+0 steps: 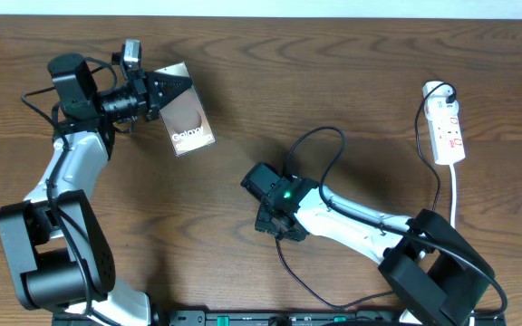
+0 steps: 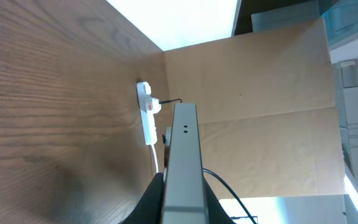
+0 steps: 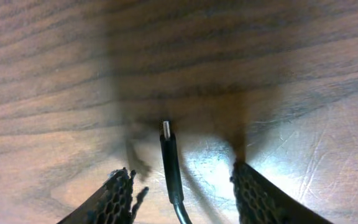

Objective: Plug charger to phone and switch on socket
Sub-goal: 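Lower the right gripper and grasp the black cable's USB-C plug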

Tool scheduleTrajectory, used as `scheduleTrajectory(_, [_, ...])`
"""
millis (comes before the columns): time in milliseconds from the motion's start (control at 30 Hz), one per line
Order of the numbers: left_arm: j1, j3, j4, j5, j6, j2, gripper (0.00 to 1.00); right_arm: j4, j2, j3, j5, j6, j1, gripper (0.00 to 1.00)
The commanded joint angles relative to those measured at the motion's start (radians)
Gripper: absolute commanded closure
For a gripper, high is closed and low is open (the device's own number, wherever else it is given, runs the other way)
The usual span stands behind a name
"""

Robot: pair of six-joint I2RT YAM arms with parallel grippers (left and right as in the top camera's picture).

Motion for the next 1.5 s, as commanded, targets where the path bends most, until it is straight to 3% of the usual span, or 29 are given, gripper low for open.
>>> scheduleTrajectory(0, [0.002, 0.013, 0.005, 0.032, 0.010, -0.019, 0.93, 0.002, 0.040, -0.006, 0.002, 0.013, -0.011, 0.59])
scheduleTrajectory(100, [0.002, 0.013, 0.005, 0.032, 0.010, -0.019, 0.93, 0.002, 0.040, -0.006, 0.002, 0.013, -0.013, 0.75])
scheduleTrajectory(300, [0.002, 0.013, 0.005, 0.032, 0.010, -0.019, 0.93, 0.002, 0.040, -0.006, 0.001, 0.013, -0.013, 0.99])
scheduleTrajectory(567, [0.002, 0.013, 0.005, 0.032, 0.010, -0.019, 0.93, 0.024, 0.040, -0.006, -0.085, -0.055, -0.055, 0.99])
scheduleTrajectory(700, [0.002, 0.013, 0.005, 0.032, 0.010, -0.019, 0.93, 0.113, 0.040, -0.006, -0.316, -0.250, -0.146, 0.99])
scheduleTrajectory(900, [0.002, 0.013, 0.005, 0.032, 0.010, -0.019, 0.92, 0.316, 0.040, -0.006, -0.820, -0.594, -0.312, 0.99])
scheduleTrajectory(1100, [0.002, 0.013, 0.005, 0.032, 0.010, -0.019, 0.93, 0.369, 0.042, -0.006, -0.919, -0.760, -0.437, 0.99])
scheduleTrajectory(1233, [0.002, 0.013, 0.005, 0.037, 0.010, -0.019, 0.93, 0.474, 0.056, -0.007, -0.970, -0.766, -0.501, 0.99])
scheduleTrajectory(1367, [0.002, 0.013, 0.005, 0.039, 0.010, -0.019, 0.93, 0.748, 0.092, -0.007, -1.144, -0.716, -0.539, 0.99])
scheduleTrajectory(1467, [0.002, 0.013, 0.005, 0.039, 0.010, -0.019, 0.92, 0.777, 0.110, -0.007, -1.149, -0.705, -0.538, 0.99])
